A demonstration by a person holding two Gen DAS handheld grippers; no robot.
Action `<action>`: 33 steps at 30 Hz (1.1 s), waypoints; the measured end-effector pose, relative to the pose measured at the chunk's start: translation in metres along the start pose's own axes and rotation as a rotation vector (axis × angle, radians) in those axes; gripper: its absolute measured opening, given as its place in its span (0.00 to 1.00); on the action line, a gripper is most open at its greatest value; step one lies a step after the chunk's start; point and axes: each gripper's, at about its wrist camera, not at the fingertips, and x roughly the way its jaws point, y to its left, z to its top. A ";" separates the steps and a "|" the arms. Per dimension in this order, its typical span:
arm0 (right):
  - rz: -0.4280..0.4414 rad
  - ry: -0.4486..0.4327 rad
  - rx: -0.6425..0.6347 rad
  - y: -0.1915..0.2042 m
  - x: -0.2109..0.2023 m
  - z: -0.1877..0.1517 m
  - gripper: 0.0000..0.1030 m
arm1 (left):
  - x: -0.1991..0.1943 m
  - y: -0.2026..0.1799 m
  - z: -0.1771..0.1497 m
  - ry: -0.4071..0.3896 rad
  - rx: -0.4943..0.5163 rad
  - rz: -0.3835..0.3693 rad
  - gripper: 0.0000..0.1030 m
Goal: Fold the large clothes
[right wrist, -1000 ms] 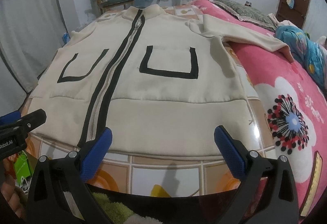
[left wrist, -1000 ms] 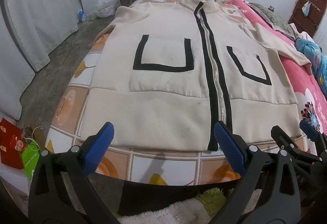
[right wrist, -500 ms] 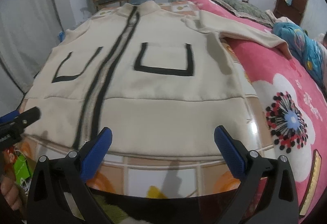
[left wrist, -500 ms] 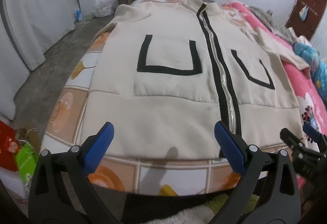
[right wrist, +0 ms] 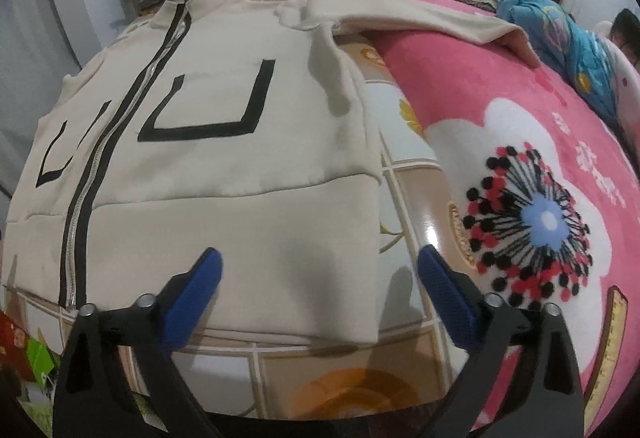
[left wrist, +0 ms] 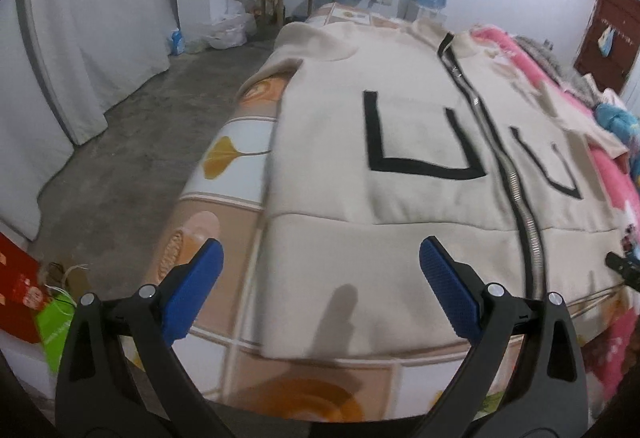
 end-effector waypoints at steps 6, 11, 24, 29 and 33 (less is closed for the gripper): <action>-0.026 0.008 -0.043 0.000 0.005 -0.009 0.76 | 0.018 0.008 -0.003 0.064 0.013 0.059 0.65; -0.054 -0.013 -0.088 0.004 0.011 -0.005 0.63 | 0.027 0.015 -0.006 0.093 -0.032 0.043 0.43; 0.053 -0.071 -0.098 -0.006 -0.008 0.000 0.10 | -0.007 -0.004 -0.007 -0.030 0.109 0.073 0.04; 0.087 -0.079 -0.107 -0.013 -0.027 -0.012 0.09 | -0.033 -0.005 -0.014 -0.061 0.116 0.056 0.04; 0.092 -0.057 -0.104 -0.023 -0.048 -0.034 0.07 | -0.050 0.003 -0.033 -0.035 0.109 0.051 0.04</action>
